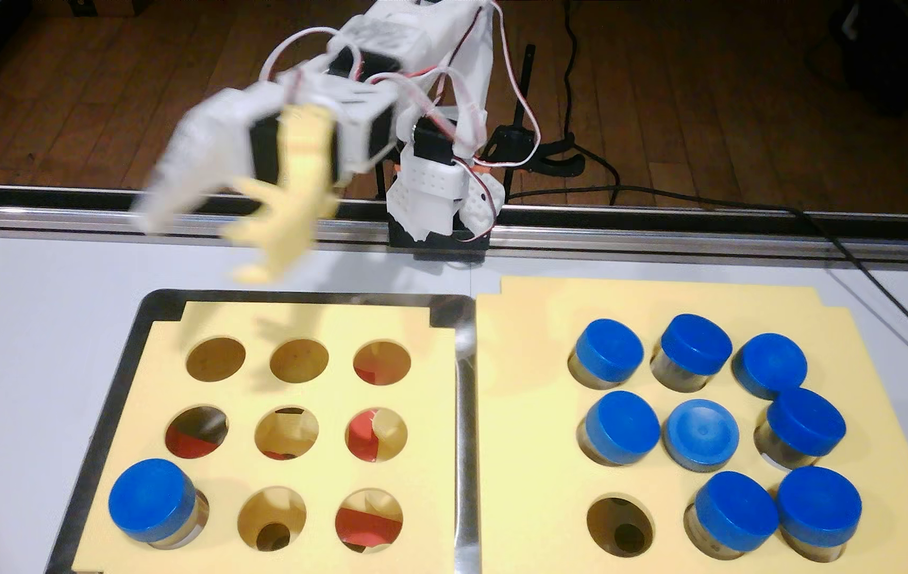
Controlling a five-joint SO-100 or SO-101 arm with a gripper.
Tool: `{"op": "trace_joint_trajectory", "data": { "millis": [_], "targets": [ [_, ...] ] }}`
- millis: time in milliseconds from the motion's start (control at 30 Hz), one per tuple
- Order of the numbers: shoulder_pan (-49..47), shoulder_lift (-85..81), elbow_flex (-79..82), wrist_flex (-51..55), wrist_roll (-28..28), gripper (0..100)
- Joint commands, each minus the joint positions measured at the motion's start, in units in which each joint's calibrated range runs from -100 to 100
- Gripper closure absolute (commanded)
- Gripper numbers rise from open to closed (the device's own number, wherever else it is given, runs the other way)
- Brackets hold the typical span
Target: Move the test tubes
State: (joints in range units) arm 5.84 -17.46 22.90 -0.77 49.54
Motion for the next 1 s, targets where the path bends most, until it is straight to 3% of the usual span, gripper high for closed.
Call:
{"op": "trace_joint_trajectory", "data": {
  "millis": [0,267,567,800,967],
  "targets": [
    [0.87,9.77,-4.07,-10.85,-0.38,73],
    [0.87,28.18,-18.59,-10.47,-0.22,72],
    [0.42,36.26,-22.68,-10.28,-0.32,73],
    [0.72,36.87,-22.95,-0.82,-0.38,73],
    [0.35,37.39,-26.85,-0.82,-0.38,85]
  ]
}}
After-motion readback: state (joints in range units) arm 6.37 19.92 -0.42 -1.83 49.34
